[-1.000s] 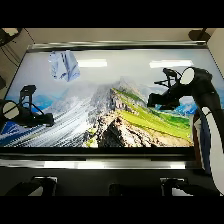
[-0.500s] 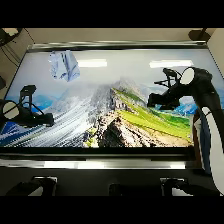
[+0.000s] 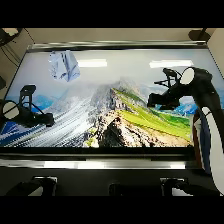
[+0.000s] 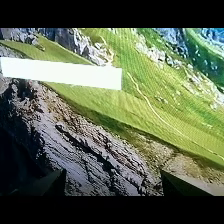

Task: Fold the shirts.

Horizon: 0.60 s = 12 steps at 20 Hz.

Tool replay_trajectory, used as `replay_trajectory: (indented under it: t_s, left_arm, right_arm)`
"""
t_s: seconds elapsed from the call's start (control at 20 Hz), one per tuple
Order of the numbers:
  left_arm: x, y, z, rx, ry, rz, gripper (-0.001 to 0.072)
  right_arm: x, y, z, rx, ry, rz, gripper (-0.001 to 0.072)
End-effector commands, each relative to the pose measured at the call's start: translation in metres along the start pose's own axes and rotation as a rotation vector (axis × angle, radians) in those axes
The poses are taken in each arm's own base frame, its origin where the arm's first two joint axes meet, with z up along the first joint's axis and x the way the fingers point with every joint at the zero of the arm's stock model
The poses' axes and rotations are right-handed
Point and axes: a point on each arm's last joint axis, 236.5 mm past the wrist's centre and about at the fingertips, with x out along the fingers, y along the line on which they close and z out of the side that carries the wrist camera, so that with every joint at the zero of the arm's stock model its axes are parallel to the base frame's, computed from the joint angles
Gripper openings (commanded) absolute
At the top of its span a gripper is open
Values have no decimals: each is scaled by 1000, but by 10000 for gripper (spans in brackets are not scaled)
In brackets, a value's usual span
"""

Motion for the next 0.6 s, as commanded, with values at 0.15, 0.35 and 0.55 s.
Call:
replay_trajectory:
  t_s: [0.15, 0.35, 0.55]
  left_arm:
    - [-19, -31, 90, -32, -386, -141, 681]
    - [-22, -22, 190, -131, -642, -171, 681]
    - [48, 0, 283, -279, -534, -204, 683]
  right_arm:
    - [0, 0, 0, 0, 1, 0, 671]
    - [0, 1, 19, 1, -82, 3, 671]
    - [-1, 1, 29, 1, -122, 5, 671]
